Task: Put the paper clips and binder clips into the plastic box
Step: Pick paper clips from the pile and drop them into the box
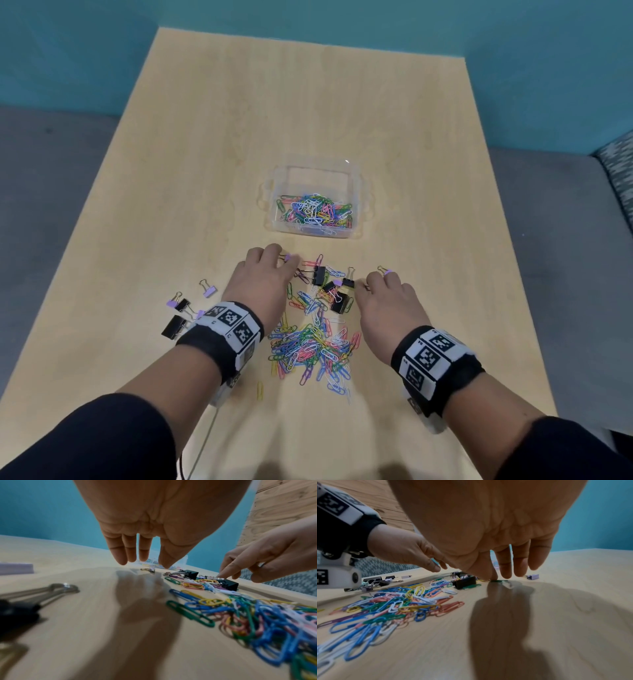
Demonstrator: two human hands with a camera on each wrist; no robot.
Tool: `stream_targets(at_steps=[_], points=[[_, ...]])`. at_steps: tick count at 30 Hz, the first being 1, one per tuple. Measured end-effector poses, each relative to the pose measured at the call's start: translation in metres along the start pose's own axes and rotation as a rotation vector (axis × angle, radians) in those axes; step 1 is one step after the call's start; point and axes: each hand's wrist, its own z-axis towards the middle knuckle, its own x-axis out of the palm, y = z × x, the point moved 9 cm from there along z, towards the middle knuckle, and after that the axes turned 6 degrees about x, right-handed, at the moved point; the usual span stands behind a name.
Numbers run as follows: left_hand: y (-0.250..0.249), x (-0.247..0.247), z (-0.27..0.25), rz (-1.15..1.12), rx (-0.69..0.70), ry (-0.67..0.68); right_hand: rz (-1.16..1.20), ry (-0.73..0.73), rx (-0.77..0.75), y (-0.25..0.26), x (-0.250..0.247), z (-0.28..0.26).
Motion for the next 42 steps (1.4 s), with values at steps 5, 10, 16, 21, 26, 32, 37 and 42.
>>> stream_targets(at_steps=[5,10,16,21,26,32,37,42], points=[[-0.013,0.002,0.0,-0.031,0.068,-0.023,-0.035,-0.015,-0.05,0.006,0.011,-0.005],[-0.011,0.005,-0.004,-0.032,0.048,-0.008,-0.088,-0.065,-0.126,0.016,0.014,-0.018],[-0.005,-0.008,0.012,0.0,0.01,-0.017,-0.005,-0.111,-0.062,0.004,0.001,-0.008],[0.005,-0.012,0.016,-0.051,-0.059,-0.056,0.039,-0.133,-0.133,0.01,-0.021,0.013],[0.0,-0.009,0.013,-0.062,-0.049,-0.062,-0.017,-0.098,-0.223,0.029,-0.023,0.029],[-0.018,-0.005,0.017,-0.002,0.055,-0.033,-0.103,-0.072,-0.201,0.029,-0.017,0.032],[-0.023,-0.009,0.025,0.068,0.097,0.009,-0.154,-0.051,-0.156,0.018,-0.018,0.034],[-0.024,-0.01,0.031,0.154,0.129,0.058,-0.174,-0.021,-0.133,0.009,-0.018,0.034]])
